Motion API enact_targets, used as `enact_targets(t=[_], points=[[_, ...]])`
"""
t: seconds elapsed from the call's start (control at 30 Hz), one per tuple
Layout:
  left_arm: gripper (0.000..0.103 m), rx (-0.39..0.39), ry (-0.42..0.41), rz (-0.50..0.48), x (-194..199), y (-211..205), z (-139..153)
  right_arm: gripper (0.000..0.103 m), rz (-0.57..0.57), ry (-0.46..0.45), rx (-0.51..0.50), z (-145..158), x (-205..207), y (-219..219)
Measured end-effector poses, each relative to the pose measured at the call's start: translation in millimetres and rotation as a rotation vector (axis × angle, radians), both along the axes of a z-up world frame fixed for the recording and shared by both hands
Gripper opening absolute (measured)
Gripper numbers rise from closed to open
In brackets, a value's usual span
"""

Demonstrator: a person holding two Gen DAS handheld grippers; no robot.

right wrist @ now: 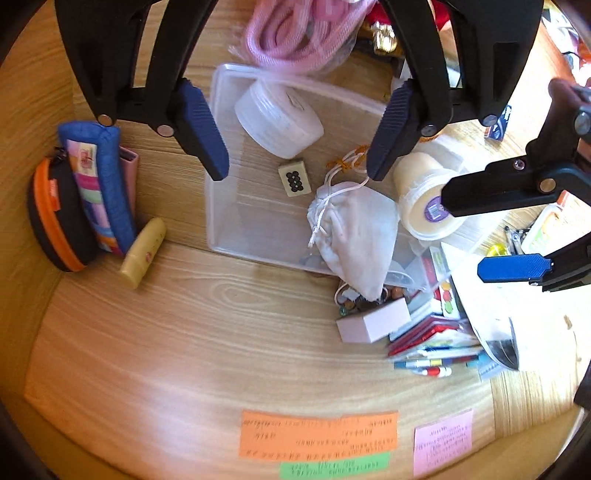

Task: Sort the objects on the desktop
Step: 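Lower the pouch and card into the clear box and open both grippers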

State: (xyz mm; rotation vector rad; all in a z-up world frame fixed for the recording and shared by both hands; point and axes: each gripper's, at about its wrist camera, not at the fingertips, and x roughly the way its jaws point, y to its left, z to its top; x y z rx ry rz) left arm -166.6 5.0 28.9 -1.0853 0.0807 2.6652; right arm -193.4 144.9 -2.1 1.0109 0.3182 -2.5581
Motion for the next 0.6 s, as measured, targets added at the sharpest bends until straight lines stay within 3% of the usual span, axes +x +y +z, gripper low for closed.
enact_targets(t=[0.2,0.6], points=[[0.088,-0.019,0.021,0.04,24,-10,1,0.079,-0.019,0.019,-0.017,8,25,12],[0.088,-0.05,-0.046,0.158,57,-45,-30,0.08,0.001,0.002,-0.023,-8,78,21]])
